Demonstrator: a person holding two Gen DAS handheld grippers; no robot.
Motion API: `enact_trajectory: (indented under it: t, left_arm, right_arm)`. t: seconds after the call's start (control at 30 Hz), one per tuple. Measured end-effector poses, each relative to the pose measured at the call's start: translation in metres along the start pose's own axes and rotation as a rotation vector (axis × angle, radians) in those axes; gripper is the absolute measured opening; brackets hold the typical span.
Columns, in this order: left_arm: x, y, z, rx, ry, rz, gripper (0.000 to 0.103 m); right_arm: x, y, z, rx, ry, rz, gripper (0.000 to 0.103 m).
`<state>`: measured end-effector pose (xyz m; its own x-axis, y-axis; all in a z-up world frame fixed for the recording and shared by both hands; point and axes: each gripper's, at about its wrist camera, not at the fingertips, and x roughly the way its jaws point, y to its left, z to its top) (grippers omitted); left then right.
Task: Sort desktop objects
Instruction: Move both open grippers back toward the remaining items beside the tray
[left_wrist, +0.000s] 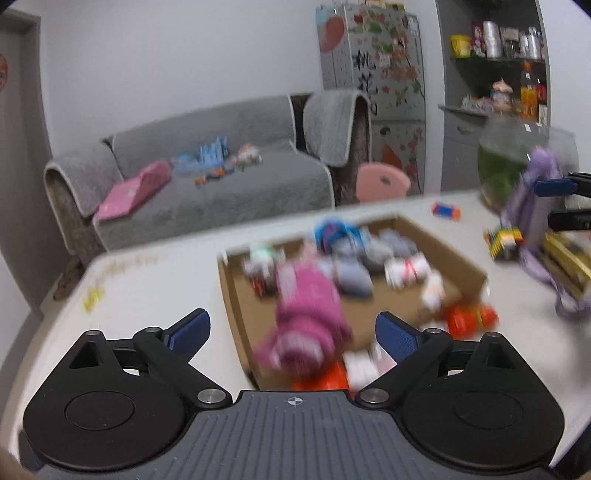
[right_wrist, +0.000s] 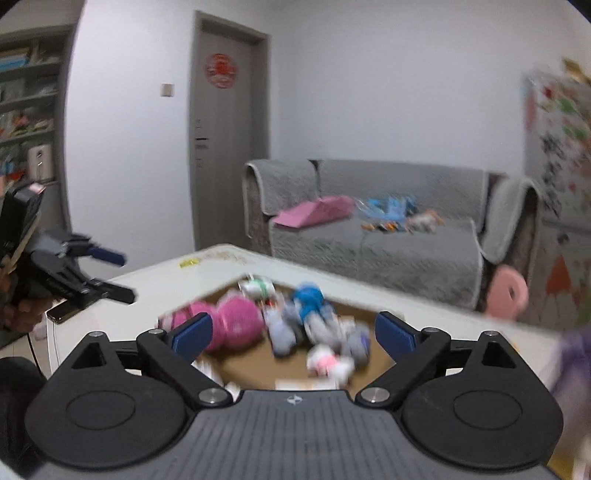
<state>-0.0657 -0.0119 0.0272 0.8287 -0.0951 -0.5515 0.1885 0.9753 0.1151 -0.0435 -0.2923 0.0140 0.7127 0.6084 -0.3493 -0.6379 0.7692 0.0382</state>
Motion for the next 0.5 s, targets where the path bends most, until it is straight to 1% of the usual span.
enact_trajectory:
  t: [0.13, 0.2, 0.23, 0.33, 0.4, 0.5]
  left_arm:
    - [0.021, -0.007, -0.027, -0.025, 0.091, -0.004, 0.098]
    - [0.032, -0.01, -0.032, -0.046, 0.113, 0.004, 0.097]
    - [0.035, -0.01, -0.035, -0.059, 0.118, 0.005, 0.097]
    - [0.043, -0.008, -0.04, -0.1, 0.135, 0.012, 0.097]
    - [0.047, -0.006, -0.042, -0.12, 0.144, 0.028, 0.097]
    - [0.051, -0.001, -0.047, -0.158, 0.148, 0.047, 0.097]
  right_arm:
    - [0.008, -0.001, -0.037, 0.132, 0.031, -0.062, 0.094]
    - [0.019, 0.003, -0.046, 0.196, 0.051, -0.091, 0.096]
    - [0.028, 0.008, -0.049, 0.216, 0.061, -0.104, 0.099]
    - [0.037, 0.02, -0.061, 0.219, 0.086, -0.132, 0.102]
    - [0.049, 0.026, -0.066, 0.223, 0.11, -0.155, 0.102]
    - [0.055, 0.03, -0.073, 0.225, 0.132, -0.168, 0.102]
